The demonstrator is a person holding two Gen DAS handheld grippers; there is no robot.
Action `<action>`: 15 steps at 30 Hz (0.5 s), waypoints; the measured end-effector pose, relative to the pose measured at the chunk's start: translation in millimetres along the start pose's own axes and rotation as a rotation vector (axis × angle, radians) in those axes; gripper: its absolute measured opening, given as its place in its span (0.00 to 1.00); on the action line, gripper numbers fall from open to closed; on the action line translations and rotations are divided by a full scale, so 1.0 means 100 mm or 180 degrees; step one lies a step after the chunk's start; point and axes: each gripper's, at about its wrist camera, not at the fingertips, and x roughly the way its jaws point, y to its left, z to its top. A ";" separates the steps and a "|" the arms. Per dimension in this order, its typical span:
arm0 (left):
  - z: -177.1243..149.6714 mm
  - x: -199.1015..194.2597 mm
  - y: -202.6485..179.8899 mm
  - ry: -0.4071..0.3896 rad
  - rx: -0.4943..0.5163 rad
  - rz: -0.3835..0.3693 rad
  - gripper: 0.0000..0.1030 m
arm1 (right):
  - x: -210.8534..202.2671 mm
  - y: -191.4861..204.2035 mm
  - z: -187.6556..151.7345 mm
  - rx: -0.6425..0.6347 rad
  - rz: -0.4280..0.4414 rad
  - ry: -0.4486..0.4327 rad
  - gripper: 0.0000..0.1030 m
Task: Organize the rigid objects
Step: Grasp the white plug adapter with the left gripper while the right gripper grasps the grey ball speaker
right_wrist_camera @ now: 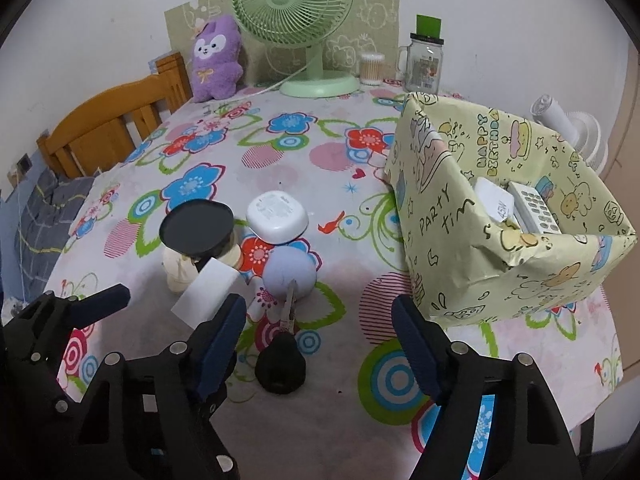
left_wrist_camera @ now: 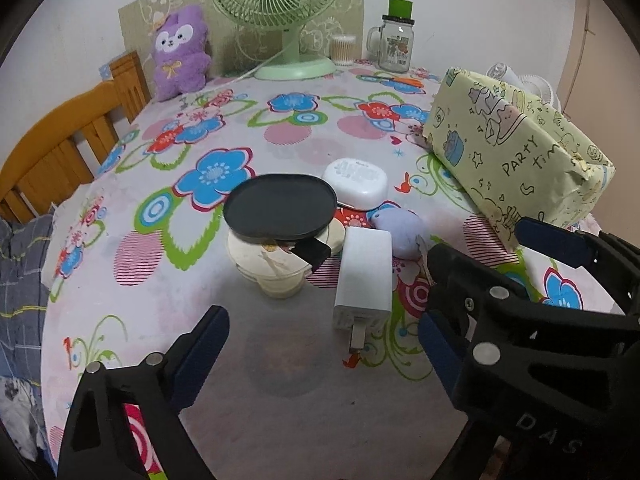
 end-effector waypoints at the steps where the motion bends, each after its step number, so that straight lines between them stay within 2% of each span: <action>1: 0.00 0.01 -0.01 0.0008 -0.0004 -0.0011 0.86 | 0.01 0.00 0.00 -0.0013 -0.0015 0.0006 0.75; 11: 0.08 0.15 -0.07 0.0109 0.0002 -0.0052 0.67 | 0.13 -0.03 0.04 -0.0003 -0.0010 0.0127 0.75; 15: 0.10 0.16 -0.09 0.0091 0.0017 0.0000 0.60 | 0.17 -0.04 0.07 0.0010 -0.0021 0.0137 0.75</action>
